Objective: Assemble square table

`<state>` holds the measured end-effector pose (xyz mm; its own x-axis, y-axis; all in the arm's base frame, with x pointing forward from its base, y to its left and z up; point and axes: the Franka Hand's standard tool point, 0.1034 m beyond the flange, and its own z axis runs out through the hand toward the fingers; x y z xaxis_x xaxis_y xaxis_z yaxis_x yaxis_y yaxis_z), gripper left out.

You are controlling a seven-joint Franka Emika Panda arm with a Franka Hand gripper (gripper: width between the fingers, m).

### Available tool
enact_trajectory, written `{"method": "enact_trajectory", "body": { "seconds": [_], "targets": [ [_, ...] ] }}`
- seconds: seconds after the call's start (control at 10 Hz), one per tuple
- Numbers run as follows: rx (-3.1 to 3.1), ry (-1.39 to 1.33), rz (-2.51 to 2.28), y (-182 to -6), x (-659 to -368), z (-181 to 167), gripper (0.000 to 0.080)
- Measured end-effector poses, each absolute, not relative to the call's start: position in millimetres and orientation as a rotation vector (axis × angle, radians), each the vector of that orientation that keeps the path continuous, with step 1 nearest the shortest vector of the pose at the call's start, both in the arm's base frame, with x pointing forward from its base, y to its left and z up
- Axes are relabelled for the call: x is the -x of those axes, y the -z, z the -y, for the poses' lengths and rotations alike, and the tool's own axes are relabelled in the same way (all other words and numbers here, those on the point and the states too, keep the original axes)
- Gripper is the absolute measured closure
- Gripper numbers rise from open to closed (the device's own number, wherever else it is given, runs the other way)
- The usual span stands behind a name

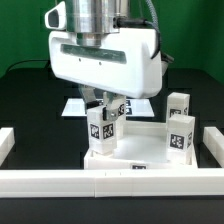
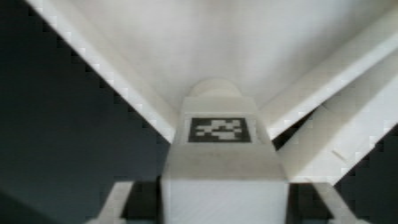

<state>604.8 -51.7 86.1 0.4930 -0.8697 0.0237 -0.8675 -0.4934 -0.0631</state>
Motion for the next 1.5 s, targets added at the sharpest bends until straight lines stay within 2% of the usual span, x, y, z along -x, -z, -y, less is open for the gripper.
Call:
{"method": "enact_trajectory", "body": {
  "seconds": [0.3, 0.6, 0.7, 0.8, 0.9, 1.2, 1.5],
  "targets": [
    [2.416, 0.046, -1.937, -85.8, -608.8, 50.4, 0.0512],
    [2.352, 0.042, -2.016, -85.3, -609.1, 50.4, 0.0512],
    [2.383, 0.052, -1.978, -85.2, -609.4, 50.6, 0.0344],
    [2.403, 0.072, -1.95, -84.7, -609.7, 51.1, 0.0213],
    [2.403, 0.071, -1.951, -84.2, -609.5, 51.2, 0.0169],
    [2.627, 0.082, -1.653, -84.3, -609.6, 52.2, 0.0151],
    [2.933, 0.096, -1.089, -83.0, -608.8, 49.7, 0.0151]
  ]
}}
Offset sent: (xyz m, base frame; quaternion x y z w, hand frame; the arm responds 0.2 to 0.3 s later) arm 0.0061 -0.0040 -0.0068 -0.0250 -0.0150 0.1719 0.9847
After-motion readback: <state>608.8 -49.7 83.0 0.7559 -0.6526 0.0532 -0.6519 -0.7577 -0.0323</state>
